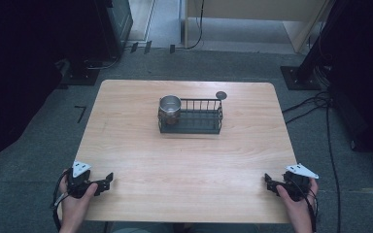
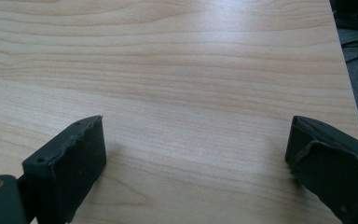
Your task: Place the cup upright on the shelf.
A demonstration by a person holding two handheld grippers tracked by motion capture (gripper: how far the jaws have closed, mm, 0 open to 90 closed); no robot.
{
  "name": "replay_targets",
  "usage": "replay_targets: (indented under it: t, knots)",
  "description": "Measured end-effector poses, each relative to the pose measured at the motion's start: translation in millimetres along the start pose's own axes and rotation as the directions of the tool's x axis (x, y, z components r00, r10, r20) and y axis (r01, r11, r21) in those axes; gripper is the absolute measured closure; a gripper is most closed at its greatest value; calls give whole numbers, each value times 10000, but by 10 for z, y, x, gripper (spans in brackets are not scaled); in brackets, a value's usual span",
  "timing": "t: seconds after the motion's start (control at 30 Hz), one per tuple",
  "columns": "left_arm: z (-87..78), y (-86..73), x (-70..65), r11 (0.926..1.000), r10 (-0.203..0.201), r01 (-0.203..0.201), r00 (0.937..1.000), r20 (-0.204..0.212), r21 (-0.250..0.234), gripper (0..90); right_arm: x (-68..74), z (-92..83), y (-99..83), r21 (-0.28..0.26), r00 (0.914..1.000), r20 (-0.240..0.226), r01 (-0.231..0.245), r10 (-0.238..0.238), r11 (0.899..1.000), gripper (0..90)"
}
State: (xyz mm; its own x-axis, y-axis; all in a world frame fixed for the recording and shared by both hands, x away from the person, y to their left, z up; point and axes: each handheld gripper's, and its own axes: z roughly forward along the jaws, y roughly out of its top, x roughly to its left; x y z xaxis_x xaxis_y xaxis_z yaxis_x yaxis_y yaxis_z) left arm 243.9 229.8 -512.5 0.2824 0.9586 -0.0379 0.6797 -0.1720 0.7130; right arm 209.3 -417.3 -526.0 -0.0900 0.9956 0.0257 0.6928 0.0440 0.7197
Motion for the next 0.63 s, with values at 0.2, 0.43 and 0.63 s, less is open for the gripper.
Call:
replay_targets:
  t: [0.2,0.43,0.63]
  knots:
    - [6,-38,43,9993,-34,39,9999,-118,375,19,-1,0,0,-5,10000,22,-13,13,10000,45]
    - [42,-40,-16,9988,332,-318,9987,-384,370,19,-1,0,0,-5,10000,23,-12,12,10000,45]
    - [44,-39,-17,9988,333,-318,9987,-392,374,18,-1,0,0,-5,10000,23,-11,11,10000,45]
